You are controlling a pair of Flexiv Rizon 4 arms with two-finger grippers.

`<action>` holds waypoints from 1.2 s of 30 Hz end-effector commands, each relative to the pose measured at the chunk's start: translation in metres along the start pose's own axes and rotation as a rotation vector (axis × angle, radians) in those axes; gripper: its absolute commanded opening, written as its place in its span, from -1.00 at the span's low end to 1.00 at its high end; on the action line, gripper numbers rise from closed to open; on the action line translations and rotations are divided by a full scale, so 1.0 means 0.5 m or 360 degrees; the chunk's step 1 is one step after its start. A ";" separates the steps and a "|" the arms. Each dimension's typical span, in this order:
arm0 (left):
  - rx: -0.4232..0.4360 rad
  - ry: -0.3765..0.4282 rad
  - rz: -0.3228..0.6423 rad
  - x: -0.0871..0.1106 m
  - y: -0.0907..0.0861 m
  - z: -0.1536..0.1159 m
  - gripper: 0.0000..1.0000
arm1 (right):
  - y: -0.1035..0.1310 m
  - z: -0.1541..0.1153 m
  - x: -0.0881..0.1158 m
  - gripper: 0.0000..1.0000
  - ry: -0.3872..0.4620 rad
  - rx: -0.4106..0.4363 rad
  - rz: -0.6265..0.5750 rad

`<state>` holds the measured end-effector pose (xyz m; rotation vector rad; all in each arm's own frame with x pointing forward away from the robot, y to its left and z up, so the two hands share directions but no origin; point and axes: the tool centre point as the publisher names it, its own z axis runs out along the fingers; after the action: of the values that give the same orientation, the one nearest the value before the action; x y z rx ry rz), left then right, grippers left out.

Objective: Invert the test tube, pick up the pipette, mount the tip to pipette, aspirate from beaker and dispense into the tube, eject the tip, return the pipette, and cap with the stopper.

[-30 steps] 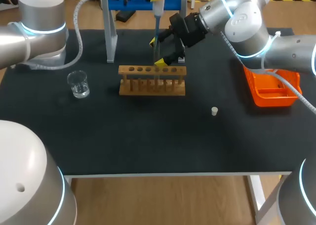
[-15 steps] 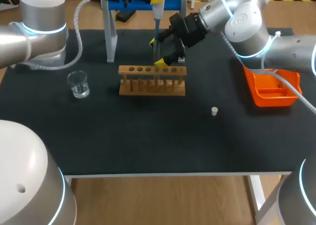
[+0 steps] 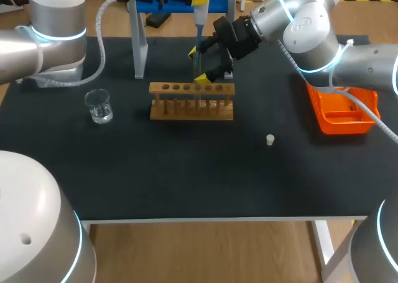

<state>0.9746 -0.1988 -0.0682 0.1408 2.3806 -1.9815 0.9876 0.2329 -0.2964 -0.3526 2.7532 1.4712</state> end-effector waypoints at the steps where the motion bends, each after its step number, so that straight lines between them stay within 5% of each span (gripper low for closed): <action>1: 0.0003 0.0013 -0.0005 -0.008 0.004 0.001 -1.00 | 0.001 -0.003 0.001 1.00 0.0001 0.0005 0.0000; 36: 0.0040 -0.0006 -0.0006 0.001 0.023 -0.005 -1.00 | 0.001 -0.003 0.001 1.00 0.0001 0.0005 0.0000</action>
<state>0.9755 -0.1949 -0.0786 0.1294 2.3618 -2.0091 0.9876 0.2329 -0.2964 -0.3526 2.7532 1.4712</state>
